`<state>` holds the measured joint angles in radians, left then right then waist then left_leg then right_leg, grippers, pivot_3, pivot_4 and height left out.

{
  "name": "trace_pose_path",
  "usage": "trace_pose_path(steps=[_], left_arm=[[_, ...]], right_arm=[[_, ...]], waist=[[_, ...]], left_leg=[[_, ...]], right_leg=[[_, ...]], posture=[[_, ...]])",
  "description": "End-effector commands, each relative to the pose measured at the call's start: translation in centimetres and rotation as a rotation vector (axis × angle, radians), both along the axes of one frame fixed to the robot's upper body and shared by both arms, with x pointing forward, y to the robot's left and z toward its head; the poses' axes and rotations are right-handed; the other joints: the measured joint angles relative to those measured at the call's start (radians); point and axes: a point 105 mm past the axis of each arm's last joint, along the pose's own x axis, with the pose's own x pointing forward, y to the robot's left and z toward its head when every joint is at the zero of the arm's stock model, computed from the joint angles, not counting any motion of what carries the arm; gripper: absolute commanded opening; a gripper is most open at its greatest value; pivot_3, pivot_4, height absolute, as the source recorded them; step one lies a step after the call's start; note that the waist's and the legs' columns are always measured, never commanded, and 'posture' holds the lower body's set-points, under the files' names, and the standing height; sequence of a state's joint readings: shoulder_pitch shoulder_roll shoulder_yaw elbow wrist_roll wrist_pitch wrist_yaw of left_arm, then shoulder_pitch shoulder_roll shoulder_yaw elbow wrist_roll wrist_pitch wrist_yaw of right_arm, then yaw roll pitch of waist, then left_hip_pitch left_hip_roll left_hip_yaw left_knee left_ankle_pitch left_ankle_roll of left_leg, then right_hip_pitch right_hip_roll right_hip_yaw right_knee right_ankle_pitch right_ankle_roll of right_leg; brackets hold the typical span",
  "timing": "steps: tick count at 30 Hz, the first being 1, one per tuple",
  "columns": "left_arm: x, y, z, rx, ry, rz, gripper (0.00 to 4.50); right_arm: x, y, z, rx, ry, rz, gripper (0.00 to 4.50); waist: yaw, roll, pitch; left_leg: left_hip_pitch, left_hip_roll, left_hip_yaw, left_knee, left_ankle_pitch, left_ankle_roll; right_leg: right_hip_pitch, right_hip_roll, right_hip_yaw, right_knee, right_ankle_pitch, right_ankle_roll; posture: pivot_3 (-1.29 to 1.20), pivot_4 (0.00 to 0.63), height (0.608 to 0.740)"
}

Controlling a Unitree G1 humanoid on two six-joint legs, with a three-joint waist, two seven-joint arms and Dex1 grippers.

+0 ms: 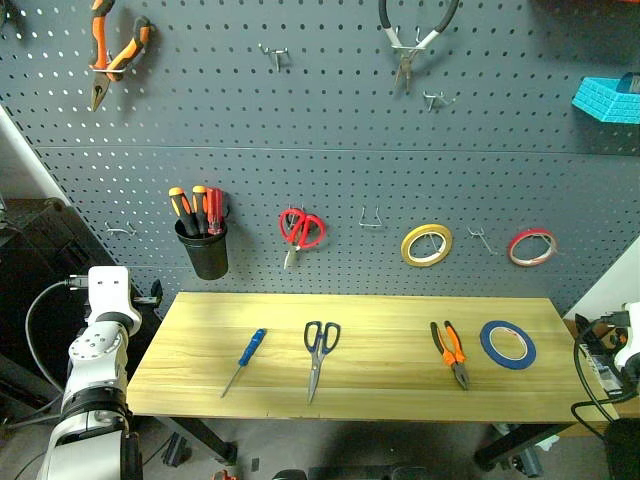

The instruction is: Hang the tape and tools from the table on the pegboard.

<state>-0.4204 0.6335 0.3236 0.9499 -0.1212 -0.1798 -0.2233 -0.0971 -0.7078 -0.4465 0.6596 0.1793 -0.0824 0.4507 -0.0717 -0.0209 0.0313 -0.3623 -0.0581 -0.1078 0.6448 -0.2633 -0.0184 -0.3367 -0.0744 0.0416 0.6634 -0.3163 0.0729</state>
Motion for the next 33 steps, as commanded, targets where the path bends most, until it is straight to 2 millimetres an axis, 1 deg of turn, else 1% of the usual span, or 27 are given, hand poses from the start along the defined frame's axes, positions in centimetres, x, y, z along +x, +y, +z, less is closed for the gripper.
trace_pose_path(steps=[1, 4, 9, 14, 17, 19, 21, 23, 26, 29, 31, 32, 33], left_arm=[[0.3, 0.3, 1.9, 0.048, -0.063, 0.001, 4.47], [0.3, 0.2, 2.0, 0.075, -0.060, -0.009, 4.47], [0.4, -0.1, 2.0, 0.061, -0.061, -0.031, 4.47], [0.6, -1.6, 1.9, 0.076, -0.056, -0.125, 4.47], [0.3, -2.4, 0.9, 0.095, 0.004, -0.176, 4.47], [0.0, -2.4, 0.0, 0.052, 0.047, -0.167, 4.47], [-0.3, -2.8, -0.6, 0.010, 0.068, -0.152, 4.47], [-0.2, -4.1, -0.6, -0.040, 0.064, -0.178, 4.47], [0.2, -6.6, -0.3, -0.041, 0.054, -0.250, 4.47], [0.6, -8.7, -0.1, -0.053, 0.068, -0.303, 4.47], [0.9, -10.6, 0.2, -0.020, 0.074, -0.372, 4.47], [1.1, -12.1, 0.5, -0.010, 0.073, -0.432, 4.47], [1.0, -14.9, 0.6, 0.031, 0.096, -0.582, 4.47]], right_arm=[[0.9, 0.3, 1.6, -0.027, -0.061, 0.018, 4.50], [0.8, 0.3, 1.6, -0.028, -0.060, 0.017, 4.50], [0.2, 0.2, 0.9, -0.014, -0.045, 0.008, 4.50], [-0.5, 1.0, 0.4, -0.021, -0.023, 0.044, 4.50], [-0.9, 2.1, 0.0, -0.006, 0.000, 0.098, 4.50], [-1.1, 3.3, -0.4, 0.008, 0.022, 0.151, 4.50], [-1.0, 5.4, -0.5, 0.038, 0.038, 0.223, 4.50], [-0.8, 6.9, -0.4, 0.054, 0.055, 0.263, 4.50], [-0.8, 8.6, -0.8, 0.096, 0.100, 0.296, 4.50], [-0.8, 9.5, -1.2, 0.104, 0.141, 0.311, 4.50], [-0.6, 9.9, -1.2, 0.118, 0.162, 0.309, 4.50], [-0.5, 10.1, -1.1, 0.128, 0.174, 0.307, 4.50], [-0.2, 10.1, -1.2, 0.148, 0.193, 0.295, 4.50]], waist=[[0.000, 0.000, 0.000], [0.000, 0.000, 0.000], [0.003, 0.000, 0.000], [0.011, 0.001, 0.000], [0.012, 0.003, -0.001], [0.012, 0.003, -0.002], [0.012, 0.003, -0.002], [0.012, 0.004, -0.002], [0.017, 0.004, -0.002], [0.020, 0.003, 0.000], [0.021, 0.004, 0.003], [0.022, 0.005, 0.006], [0.022, 0.006, 0.009]], left_leg=[[0.000, 0.000, 0.000, 0.000, 0.000, 0.000], [0.000, 0.000, 0.000, 0.000, 0.000, 0.000], [0.000, 0.000, 0.000, 0.000, 0.000, 0.000], [0.000, 0.000, 0.000, 0.000, 0.000, 0.000], [0.000, 0.000, 0.001, 0.000, 0.000, 0.000], [0.000, 0.001, 0.001, 0.000, 0.000, 0.000], [0.000, 0.001, 0.001, 0.000, 0.000, 0.000], [0.000, 0.001, 0.001, 0.000, 0.000, 0.000], [-0.001, 0.000, 0.001, 0.001, 0.000, 0.000], [-0.001, 0.001, 0.000, 0.000, 0.000, 0.000], [-0.001, 0.001, 0.000, 0.000, 0.000, 0.000], [-0.001, 0.001, 0.001, 0.000, 0.000, 0.000], [-0.001, 0.000, 0.001, 0.000, 0.000, 0.000]], right_leg=[[0.000, 0.000, 0.000, 0.000, 0.000, 0.000], [0.000, 0.000, 0.000, 0.000, 0.000, 0.000], [0.000, 0.000, 0.000, 0.000, 0.000, 0.000], [0.000, 0.000, 0.000, 0.000, 0.000, 0.000], [0.000, 0.000, 0.001, 0.000, 0.000, 0.000], [0.000, 0.000, 0.001, 0.000, 0.000, 0.000], [-0.001, 0.000, 0.001, 0.000, 0.000, 0.000], [-0.001, 0.000, 0.001, 0.000, 0.000, 0.000], [-0.001, 0.000, 0.001, 0.000, 0.000, 0.000], [-0.001, 0.000, 0.001, 0.000, 0.000, 0.000], [0.000, 0.000, 0.001, 0.000, 0.000, 0.000], [0.000, 0.000, 0.001, 0.000, 0.000, 0.000], [0.000, 0.000, 0.001, -0.001, 0.000, 0.000]], posture=[[-0.06, 0.000, 0.740], [-0.06, 0.000, 0.740], [-0.06, 0.000, 0.740], [-0.06, 0.000, 0.740], [-0.06, 0.000, 0.740], [-0.07, 0.000, 0.740], [-0.07, 0.000, 0.740], [-0.08, 0.000, 0.740], [-0.08, 0.008, 0.740], [-0.09, 0.025, 0.740], [-0.11, 0.037, 0.740], [-0.12, 0.052, 0.740], [-0.14, 0.061, 0.740]])
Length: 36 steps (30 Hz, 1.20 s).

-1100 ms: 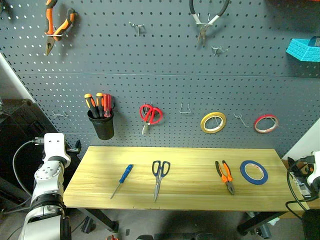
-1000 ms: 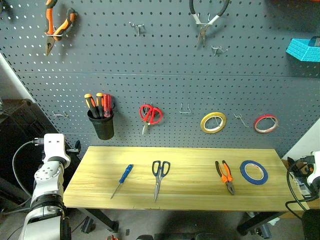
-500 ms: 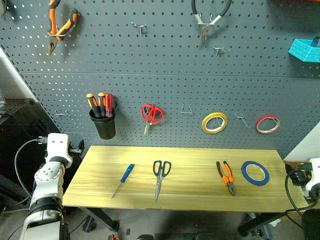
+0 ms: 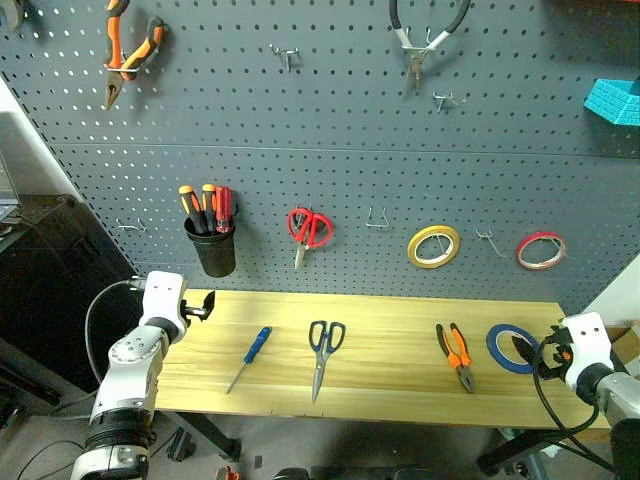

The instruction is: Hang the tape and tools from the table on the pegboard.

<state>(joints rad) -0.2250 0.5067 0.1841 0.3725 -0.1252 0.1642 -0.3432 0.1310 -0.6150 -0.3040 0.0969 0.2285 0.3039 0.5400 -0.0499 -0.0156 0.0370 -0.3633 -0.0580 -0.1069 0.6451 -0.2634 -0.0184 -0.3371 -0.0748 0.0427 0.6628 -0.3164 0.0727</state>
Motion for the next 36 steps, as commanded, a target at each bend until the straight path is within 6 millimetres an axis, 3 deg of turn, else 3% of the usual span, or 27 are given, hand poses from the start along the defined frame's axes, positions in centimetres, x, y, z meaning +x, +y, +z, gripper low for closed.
trace_pose_path(steps=[1, 3, 10, 18, 23, 26, 29, 36], left_arm=[[0.3, -7.0, 1.7, 0.093, -0.012, -0.353, 4.47], [-0.4, -10.1, 1.6, 0.128, 0.029, -0.525, 4.47], [-1.9, -16.1, 3.9, 0.071, 0.047, -0.839, 4.47], [-2.9, -18.2, 5.7, 0.051, 0.069, -0.969, 4.47], [-5.0, -19.4, 6.2, 0.014, 0.105, -1.099, 4.47], [-6.2, -20.0, 6.6, 0.004, 0.129, -1.172, 4.47], [-6.9, -20.4, 6.9, 0.009, 0.148, -1.224, 4.50], [-6.9, -20.8, 7.3, 0.023, 0.145, -1.260, 4.50]], right_arm=[[1.2, 0.6, 1.0, 0.029, 0.021, 0.003, 4.50], [1.6, 0.9, 0.7, 0.012, 0.068, 0.024, 4.50], [3.9, 2.1, 0.3, -0.016, 0.138, 0.086, 4.50], [6.8, 1.4, -1.2, -0.084, 0.228, 0.091, 4.50], [7.8, 0.5, -2.3, -0.120, 0.288, 0.103, 4.50], [8.0, 0.6, -3.0, -0.110, 0.360, 0.131, 4.50], [7.8, 0.6, -3.4, -0.094, 0.428, 0.148, 3.98], [7.7, 0.3, -4.3, -0.203, 0.438, 0.169, 1.61]], waist=[[-0.001, 0.002, 0.009], [-0.004, 0.006, 0.017], [-0.039, 0.011, 0.073], [-0.062, 0.006, 0.139], [-0.062, 0.006, 0.161], [-0.059, 0.006, 0.169], [-0.059, 0.004, 0.183], [-0.050, 0.002, 0.183]], left_leg=[[0.000, 0.000, 0.000, 0.000, 0.000, 0.000], [0.000, 0.000, 0.002, 0.000, 0.000, 0.000], [-0.002, 0.003, 0.003, -0.001, 0.000, 0.000], [-0.004, 0.003, 0.006, 0.000, 0.000, 0.001], [-0.020, 0.003, 0.006, 0.001, 0.000, 0.001], [-0.022, 0.003, 0.006, 0.001, 0.000, 0.001], [-0.021, 0.003, 0.007, 0.001, -0.001, 0.002], [-0.021, 0.003, 0.007, 0.002, -0.001, 0.002]], right_leg=[[0.000, 0.000, 0.000, 0.000, 0.000, 0.000], [0.001, 0.000, 0.001, -0.001, 0.000, 0.000], [0.002, 0.003, 0.001, 0.001, 0.000, -0.001], [0.000, 0.002, 0.003, 0.000, 0.000, -0.001], [-0.016, 0.002, 0.002, 0.002, 0.000, -0.001], [-0.017, 0.002, 0.002, 0.001, 0.000, -0.001], [-0.017, 0.002, 0.003, 0.000, 0.000, -0.001], [-0.016, 0.002, 0.002, 0.000, 0.000, -0.001]], posture=[[-0.14, 0.069, 0.740], [-0.16, 0.088, 0.740], [-0.19, 0.144, 0.740], [-0.15, 0.225, 0.740], [-0.11, 0.241, 0.740], [-0.09, 0.243, 0.740], [-0.09, 0.239, 0.740], [-0.09, 0.230, 0.740]])
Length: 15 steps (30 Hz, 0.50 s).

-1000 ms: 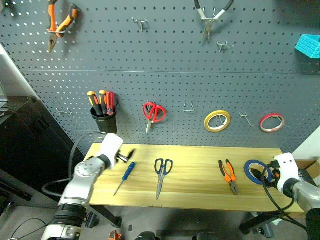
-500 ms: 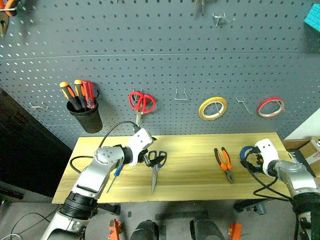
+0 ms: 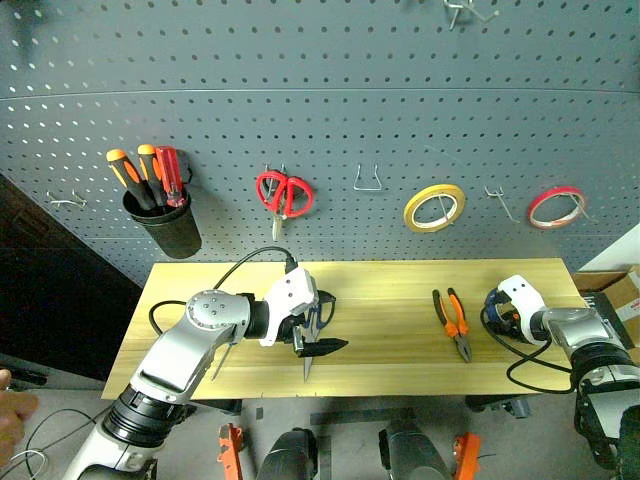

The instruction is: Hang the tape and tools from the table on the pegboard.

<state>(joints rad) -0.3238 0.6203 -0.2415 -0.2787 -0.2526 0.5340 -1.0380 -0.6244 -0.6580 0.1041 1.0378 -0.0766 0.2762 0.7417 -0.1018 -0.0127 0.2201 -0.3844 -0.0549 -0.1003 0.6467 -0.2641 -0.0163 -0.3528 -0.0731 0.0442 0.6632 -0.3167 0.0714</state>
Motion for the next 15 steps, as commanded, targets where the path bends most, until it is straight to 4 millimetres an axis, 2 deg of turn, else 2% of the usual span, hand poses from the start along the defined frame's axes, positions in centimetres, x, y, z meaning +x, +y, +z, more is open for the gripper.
trace_pose_path(steps=[1, 3, 8, 11, 15], left_arm=[[-0.4, -1.0, 1.3, -0.027, -0.039, -0.058, 4.50], [-0.6, -1.4, 1.7, -0.053, -0.038, -0.085, 4.50], [-0.8, -2.1, 2.4, -0.079, -0.078, -0.130, 4.50], [-0.9, -2.5, 3.2, -0.117, -0.097, -0.149, 4.50], [-1.0, -3.1, 4.3, -0.176, -0.133, -0.176, 4.50]], right_arm=[[-0.7, -0.7, -1.2, -0.096, 0.010, 0.013, 1.24], [-0.7, -0.9, -1.1, -0.151, -0.031, 0.043, 0.69], [-0.9, -1.6, 3.3, -0.184, -0.220, 0.078, 0.68], [-2.6, -1.4, 7.6, -0.224, -0.373, 0.075, 0.68], [-5.7, 0.6, 11.6, -0.259, -0.556, 0.027, 0.68]], waist=[[0.003, -0.001, 0.000], [0.006, -0.002, -0.001], [0.016, 0.000, 0.001], [0.019, 0.005, 0.002], [0.014, 0.005, 0.002]], left_leg=[[0.000, 0.000, 0.000, 0.000, 0.000, 0.000], [0.000, 0.000, 0.000, 0.000, 0.000, 0.000], [-0.001, 0.000, 0.000, 0.000, 0.000, 0.000], [-0.006, -0.001, 0.000, 0.000, 0.000, 0.000], [-0.017, 0.000, 0.000, 0.002, 0.001, -0.001]], right_leg=[[0.000, 0.000, 0.000, 0.000, 0.000, 0.000], [0.000, 0.000, 0.000, 0.000, 0.000, 0.000], [-0.001, 0.000, 0.000, 0.000, 0.000, 0.000], [-0.004, -0.001, -0.001, 0.000, 0.000, 0.000], [-0.016, -0.001, 0.000, 0.003, 0.000, 0.000]], posture=[[-0.09, 0.226, 0.740], [-0.10, 0.225, 0.740], [-0.12, 0.225, 0.740], [-0.13, 0.228, 0.740], [-0.15, 0.233, 0.740]])
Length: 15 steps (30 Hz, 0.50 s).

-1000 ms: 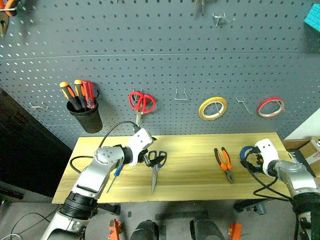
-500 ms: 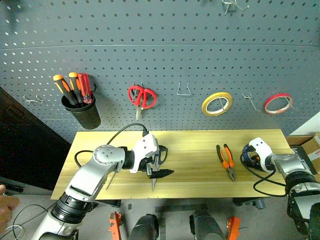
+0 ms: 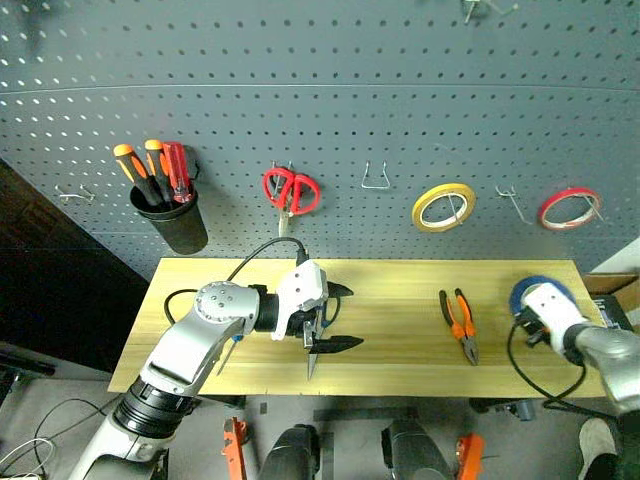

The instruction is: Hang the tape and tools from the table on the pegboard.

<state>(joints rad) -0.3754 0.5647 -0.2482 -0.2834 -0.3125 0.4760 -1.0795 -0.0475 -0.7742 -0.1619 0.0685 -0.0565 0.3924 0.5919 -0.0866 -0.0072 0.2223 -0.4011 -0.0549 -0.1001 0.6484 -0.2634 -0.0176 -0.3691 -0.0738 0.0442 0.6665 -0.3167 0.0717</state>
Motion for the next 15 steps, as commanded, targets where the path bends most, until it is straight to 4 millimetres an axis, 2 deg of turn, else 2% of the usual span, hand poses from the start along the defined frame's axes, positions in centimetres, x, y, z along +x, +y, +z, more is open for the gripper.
trace_pose_path(steps=[1, 4, 8, 12, 15], left_arm=[[-0.4, -0.9, 2.2, -0.079, -0.097, -0.051, 4.50], [-0.3, -1.1, 2.5, -0.095, -0.117, -0.063, 4.50], [-0.1, -1.6, 3.1, -0.126, -0.142, -0.074, 4.50], [0.2, -2.0, 4.0, -0.189, -0.142, -0.063, 4.50], [0.3, -2.0, 4.4, -0.221, -0.141, -0.052, 4.50]], right_arm=[[-1.8, 2.5, 5.2, -0.021, -0.239, -0.016, 0.68], [-3.3, 4.9, 6.5, -0.022, -0.339, -0.004, 0.68], [-3.3, 7.3, 9.0, -0.027, -0.499, 0.014, 0.68], [-1.7, 9.0, 11.6, -0.017, -0.632, 0.058, 0.68], [0.1, 9.1, 11.8, 0.032, -0.648, 0.061, 0.68]], waist=[[-0.002, 0.000, 0.000], [-0.004, -0.001, 0.000], [-0.005, -0.001, 0.001], [-0.005, -0.002, 0.001], [-0.005, -0.002, 0.001]], left_leg=[[0.000, 0.001, 0.000, 0.000, 0.000, 0.000], [0.001, 0.003, 0.000, -0.001, 0.000, 0.000], [0.002, 0.000, 0.002, 0.001, 0.000, 0.000], [0.003, 0.000, 0.001, 0.003, 0.000, 0.000], [0.003, 0.000, 0.000, 0.004, 0.001, -0.002]], right_leg=[[0.000, 0.000, 0.000, 0.000, 0.000, 0.000], [0.000, 0.002, 0.000, 0.000, 0.000, 0.000], [0.000, 0.001, 0.002, 0.003, 0.000, 0.000], [-0.001, 0.000, 0.002, 0.009, 0.000, 0.000], [-0.002, 0.001, 0.001, 0.012, 0.000, 0.000]], posture=[[-0.16, 0.233, 0.740], [-0.18, 0.235, 0.740], [-0.18, 0.235, 0.740], [-0.17, 0.231, 0.740], [-0.17, 0.229, 0.740]])
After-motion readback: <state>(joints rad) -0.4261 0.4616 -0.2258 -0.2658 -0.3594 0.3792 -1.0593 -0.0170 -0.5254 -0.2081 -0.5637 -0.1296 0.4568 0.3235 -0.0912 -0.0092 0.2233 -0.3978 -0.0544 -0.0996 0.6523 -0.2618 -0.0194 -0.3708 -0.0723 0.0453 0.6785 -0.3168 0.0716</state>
